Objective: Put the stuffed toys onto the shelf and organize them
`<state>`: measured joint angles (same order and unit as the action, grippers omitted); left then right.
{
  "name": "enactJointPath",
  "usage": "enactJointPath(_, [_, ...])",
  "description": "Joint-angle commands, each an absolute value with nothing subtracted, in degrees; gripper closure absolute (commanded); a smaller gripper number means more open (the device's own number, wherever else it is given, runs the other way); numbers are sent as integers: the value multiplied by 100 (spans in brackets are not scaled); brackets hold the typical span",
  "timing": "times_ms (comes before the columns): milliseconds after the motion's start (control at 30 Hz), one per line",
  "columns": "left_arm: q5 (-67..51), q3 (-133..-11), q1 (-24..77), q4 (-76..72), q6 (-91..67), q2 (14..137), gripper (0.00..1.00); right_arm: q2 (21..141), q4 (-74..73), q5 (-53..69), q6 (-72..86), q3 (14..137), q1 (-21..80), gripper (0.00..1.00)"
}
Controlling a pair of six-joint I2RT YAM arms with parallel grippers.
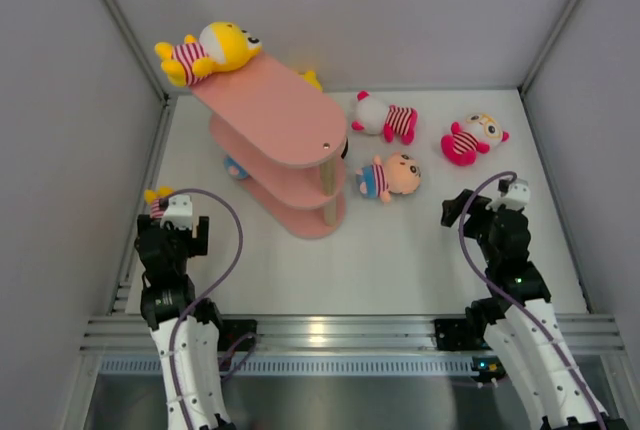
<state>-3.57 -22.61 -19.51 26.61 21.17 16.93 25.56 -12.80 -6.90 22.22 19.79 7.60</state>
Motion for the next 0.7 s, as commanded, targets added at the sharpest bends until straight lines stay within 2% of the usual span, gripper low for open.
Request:
enactJointPath(0, [-465, -2197, -1969, 2654, 2294, 1845, 1, 2627, -1239, -528, 2434, 1986, 729, 1])
enactJointPath(133, [-1202, -2285, -1969, 3013, 2775, 2100, 1, 3092, -1055, -107, 2435, 2187, 729, 1])
enactJointPath(233, [-2055, -2425, -1969, 3444, 3330, 2363, 1, 3979, -975, -35, 2321, 2774, 712, 1])
enactJointPath(367, [-1812, -2584, -1969, 3489, 3278, 2864, 1, 5734, -1327, -141, 2101, 4128, 537, 1])
enactJointPath(533, [-1494, -2610, -1969, 3480, 3261, 3567, 1, 6968, -1161, -237, 2013, 5551, 62, 1])
enactJointPath(667, [-1450, -2646, -1969, 3480, 3234, 3683, 2, 8152, -1318, -466, 1916, 6336, -412, 1])
